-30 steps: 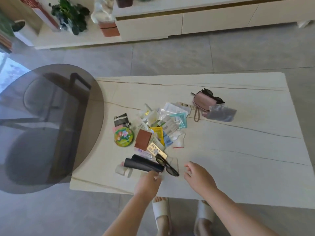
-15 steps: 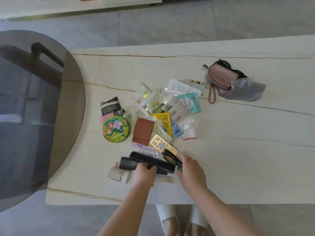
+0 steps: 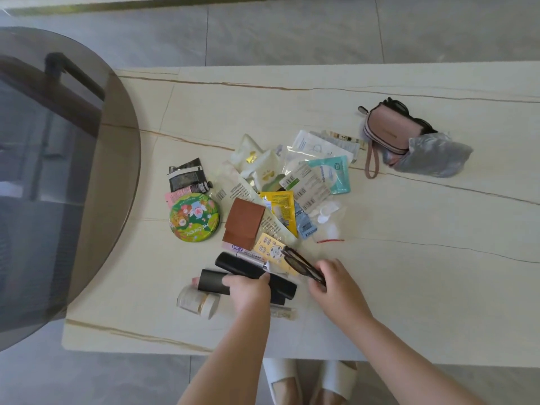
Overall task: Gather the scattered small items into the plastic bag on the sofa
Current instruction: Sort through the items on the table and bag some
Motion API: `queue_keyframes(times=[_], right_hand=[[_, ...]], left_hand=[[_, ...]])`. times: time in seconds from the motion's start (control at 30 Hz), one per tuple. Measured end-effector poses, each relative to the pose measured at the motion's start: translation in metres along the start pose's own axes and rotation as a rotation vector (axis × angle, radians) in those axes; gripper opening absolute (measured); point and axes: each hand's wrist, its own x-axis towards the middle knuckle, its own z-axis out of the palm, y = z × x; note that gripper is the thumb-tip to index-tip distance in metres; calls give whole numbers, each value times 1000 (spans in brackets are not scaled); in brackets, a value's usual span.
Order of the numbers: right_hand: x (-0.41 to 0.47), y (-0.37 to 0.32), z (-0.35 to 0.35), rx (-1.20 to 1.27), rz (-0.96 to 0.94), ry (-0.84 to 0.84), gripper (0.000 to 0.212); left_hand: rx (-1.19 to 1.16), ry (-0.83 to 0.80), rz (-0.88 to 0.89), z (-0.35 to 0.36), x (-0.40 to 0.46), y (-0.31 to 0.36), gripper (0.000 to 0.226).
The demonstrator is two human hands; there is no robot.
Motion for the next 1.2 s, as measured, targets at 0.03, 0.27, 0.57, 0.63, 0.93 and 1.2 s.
queue_keyframes(times=[0.03, 0.27, 0.57, 0.63, 0.93, 1.2], right_hand=[[2, -3, -3, 2, 14, 24, 26], [37, -35, 7, -69, 49, 47, 41], [36, -43, 11, 276, 391, -72, 29], [23, -39, -6, 431, 428, -70, 30], [-69, -41, -128, 985, 469, -4, 21], [-178, -35, -236, 1358, 489, 244, 19]], left_hand=[[-16, -10, -6, 1, 0, 1, 55], [-138, -90, -25, -8, 7, -2, 31], [-67, -116, 40, -38, -7, -13, 24], [-116, -186, -12, -44, -21, -9, 19], [93, -494, 187, -65, -137, 31, 22], [159, -638, 364, -54, -285, 57, 9]])
